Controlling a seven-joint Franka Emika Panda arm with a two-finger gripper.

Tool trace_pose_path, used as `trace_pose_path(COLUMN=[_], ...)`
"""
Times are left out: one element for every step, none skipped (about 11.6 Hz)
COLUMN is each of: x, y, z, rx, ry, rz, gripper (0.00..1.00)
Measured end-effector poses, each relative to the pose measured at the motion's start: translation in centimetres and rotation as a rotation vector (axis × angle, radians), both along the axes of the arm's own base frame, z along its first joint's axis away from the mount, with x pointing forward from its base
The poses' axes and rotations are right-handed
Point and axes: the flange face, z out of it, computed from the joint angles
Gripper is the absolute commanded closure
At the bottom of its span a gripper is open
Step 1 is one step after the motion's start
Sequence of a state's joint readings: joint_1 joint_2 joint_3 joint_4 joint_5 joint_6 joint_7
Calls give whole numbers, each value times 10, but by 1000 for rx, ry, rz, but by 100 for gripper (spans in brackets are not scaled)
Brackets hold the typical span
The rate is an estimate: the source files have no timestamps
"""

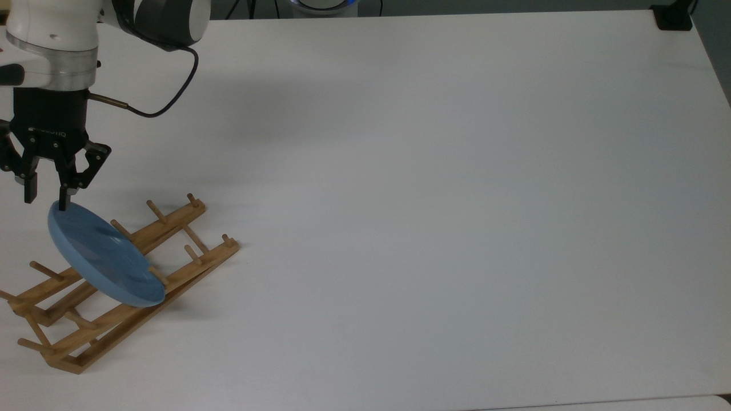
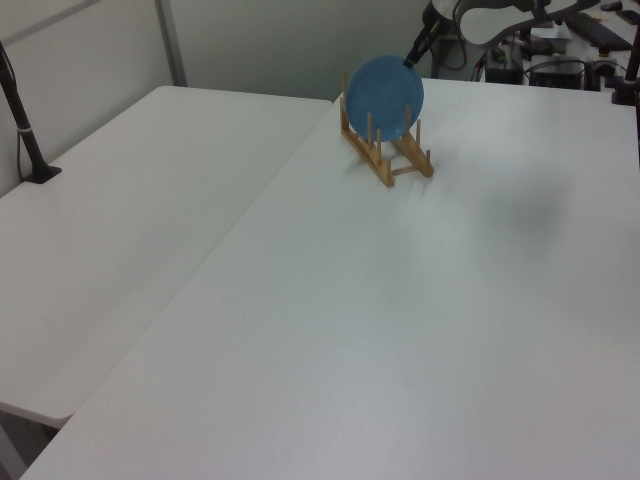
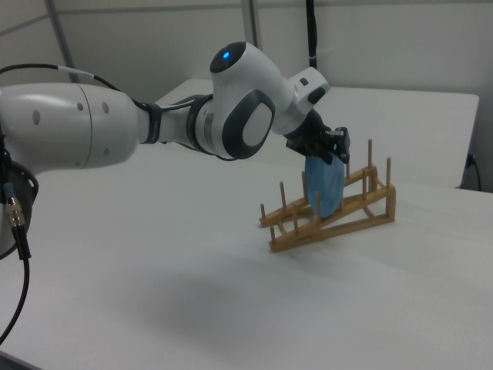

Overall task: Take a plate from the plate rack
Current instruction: 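Close the gripper on the plate rim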

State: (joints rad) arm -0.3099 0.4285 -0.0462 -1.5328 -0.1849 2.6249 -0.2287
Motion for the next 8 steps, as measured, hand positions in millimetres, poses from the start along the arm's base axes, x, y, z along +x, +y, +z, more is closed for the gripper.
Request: trace_pose_path(x=[0, 0, 1, 1, 2, 2, 3, 4], y=[0, 1, 1, 1, 1, 0, 0, 0], z=[0, -1, -2, -5, -9, -12, -16, -19], rx=[0, 1, 1, 3, 4, 4, 1, -2], ry=[1, 1, 3, 7, 12, 17, 23, 30], rz=[1, 1, 1, 1, 2, 2, 4, 7], gripper=[64, 67, 67, 69, 69, 72, 76, 79])
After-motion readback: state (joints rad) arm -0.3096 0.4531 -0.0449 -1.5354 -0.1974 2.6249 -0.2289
